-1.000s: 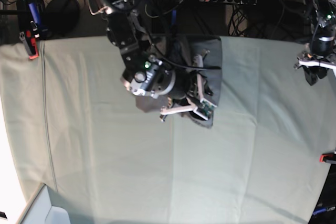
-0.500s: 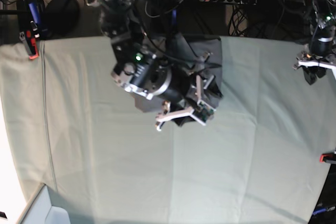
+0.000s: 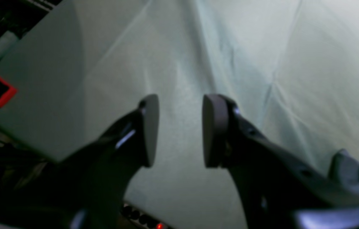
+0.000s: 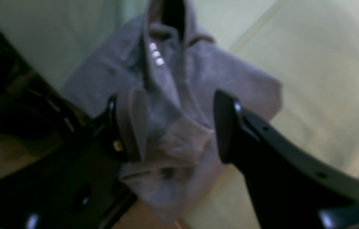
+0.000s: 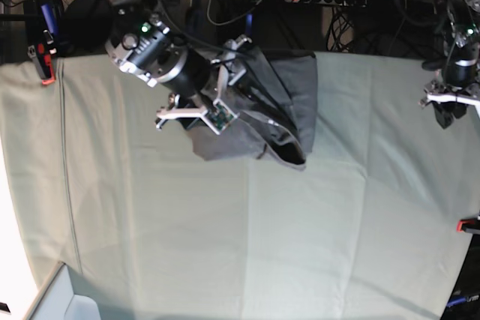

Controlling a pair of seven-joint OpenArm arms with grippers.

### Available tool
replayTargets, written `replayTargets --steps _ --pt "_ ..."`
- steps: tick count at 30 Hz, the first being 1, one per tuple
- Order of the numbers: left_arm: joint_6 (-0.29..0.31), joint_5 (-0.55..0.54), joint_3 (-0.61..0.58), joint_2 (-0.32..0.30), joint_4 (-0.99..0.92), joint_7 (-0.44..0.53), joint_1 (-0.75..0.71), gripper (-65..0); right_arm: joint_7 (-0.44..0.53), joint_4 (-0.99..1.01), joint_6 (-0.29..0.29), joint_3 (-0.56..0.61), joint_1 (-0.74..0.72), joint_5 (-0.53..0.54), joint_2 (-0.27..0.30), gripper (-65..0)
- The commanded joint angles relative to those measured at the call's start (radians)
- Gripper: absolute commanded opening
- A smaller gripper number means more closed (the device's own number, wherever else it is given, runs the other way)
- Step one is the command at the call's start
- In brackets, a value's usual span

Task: Layout the t-shirt on the table in an organized manner, then fold the t-shirt properly
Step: 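Press the folded end down with the right gripper and release it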

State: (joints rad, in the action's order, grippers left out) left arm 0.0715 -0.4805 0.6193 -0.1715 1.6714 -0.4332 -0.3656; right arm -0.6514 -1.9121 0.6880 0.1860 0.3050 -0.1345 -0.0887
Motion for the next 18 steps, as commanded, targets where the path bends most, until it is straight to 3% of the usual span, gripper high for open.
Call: replayTargets --steps 1,18 --pt "0.0 -0.004 0.004 -0.013 0.016 0.024 0.0 -42.8 0.025 -0.019 0.01 0.0 0.004 0.014 -0.006 -31.3" --pt "0.0 -0.004 0.004 -0.013 0.016 0.024 -0.01 -42.8 0.022 0.024 0.01 0.005 0.003 0.011 -0.03 -31.5"
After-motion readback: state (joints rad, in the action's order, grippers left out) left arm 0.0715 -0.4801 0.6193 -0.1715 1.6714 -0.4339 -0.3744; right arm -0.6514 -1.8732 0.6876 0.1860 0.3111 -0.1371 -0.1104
